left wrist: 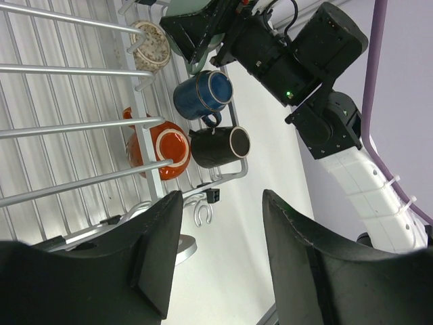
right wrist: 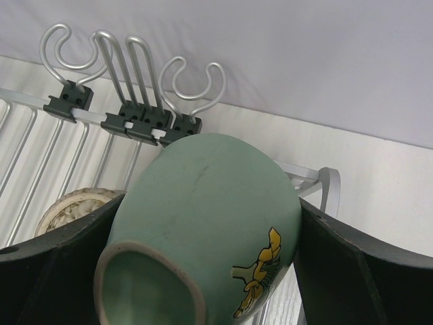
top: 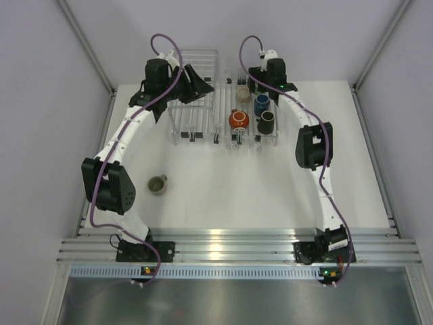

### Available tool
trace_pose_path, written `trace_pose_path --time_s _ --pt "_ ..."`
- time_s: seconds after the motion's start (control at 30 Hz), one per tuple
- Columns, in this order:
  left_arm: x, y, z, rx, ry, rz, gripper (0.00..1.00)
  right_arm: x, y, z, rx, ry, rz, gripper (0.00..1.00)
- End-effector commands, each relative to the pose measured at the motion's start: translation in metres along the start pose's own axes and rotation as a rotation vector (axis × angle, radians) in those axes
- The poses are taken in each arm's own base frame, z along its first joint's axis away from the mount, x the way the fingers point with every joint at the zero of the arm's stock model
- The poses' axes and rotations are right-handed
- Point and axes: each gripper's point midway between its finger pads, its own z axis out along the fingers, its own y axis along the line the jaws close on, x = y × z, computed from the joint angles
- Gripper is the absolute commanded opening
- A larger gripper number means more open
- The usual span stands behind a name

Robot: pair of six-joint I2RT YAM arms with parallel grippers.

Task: Load the cups into the dish rack

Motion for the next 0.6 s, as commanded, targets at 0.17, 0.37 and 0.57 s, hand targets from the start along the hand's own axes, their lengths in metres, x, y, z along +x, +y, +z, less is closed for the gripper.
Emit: trace_pose_path --time_s 0.17,0.37,0.57 --pt "-0.007 -0.011 -0.01 0.035 -0.025 0.011 0.56 0.013 -0.006 -0.018 0.022 0.099 0.011 0.18" --pt "-0.004 -0.012 -0.012 0.04 -0.017 0.011 0.56 0.024 -0.002 -0.023 -0.004 0.143 0.009 0.18" --pt "-0.002 -0.014 -0.015 0.044 -0.013 0.011 0.56 0.033 -0.001 -0.026 -0.014 0.182 0.006 0.18"
